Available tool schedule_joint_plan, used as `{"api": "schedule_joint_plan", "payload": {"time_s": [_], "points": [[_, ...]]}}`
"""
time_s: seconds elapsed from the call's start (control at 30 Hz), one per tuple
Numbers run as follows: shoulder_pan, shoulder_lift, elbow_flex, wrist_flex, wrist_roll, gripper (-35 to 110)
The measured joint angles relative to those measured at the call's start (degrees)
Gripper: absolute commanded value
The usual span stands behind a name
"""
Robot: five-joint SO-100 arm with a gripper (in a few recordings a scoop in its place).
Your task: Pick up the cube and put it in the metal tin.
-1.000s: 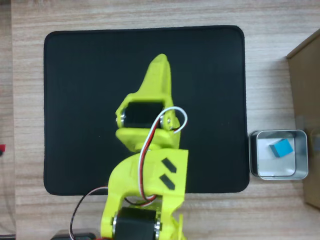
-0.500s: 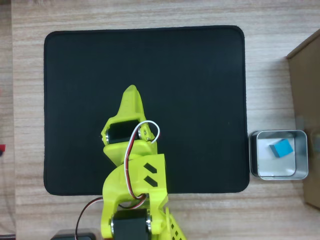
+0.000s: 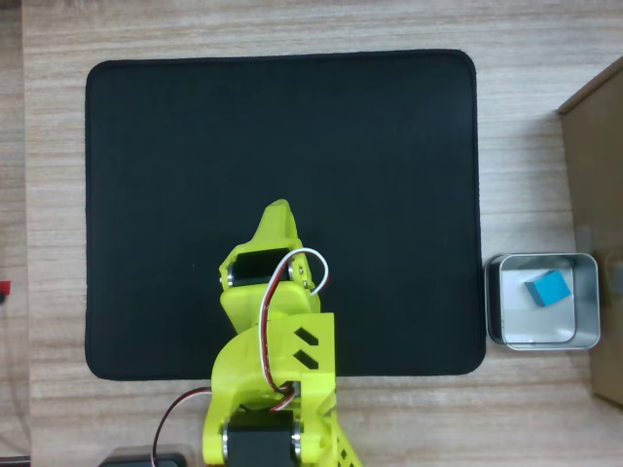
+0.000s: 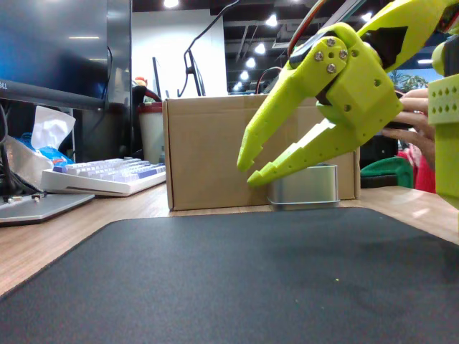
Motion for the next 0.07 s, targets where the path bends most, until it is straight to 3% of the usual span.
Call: {"api": "schedule_joint_plan", "payload": {"time_s": [0.07], "points": [[0.0, 0.0, 0.0, 0.0, 0.0, 0]]}}
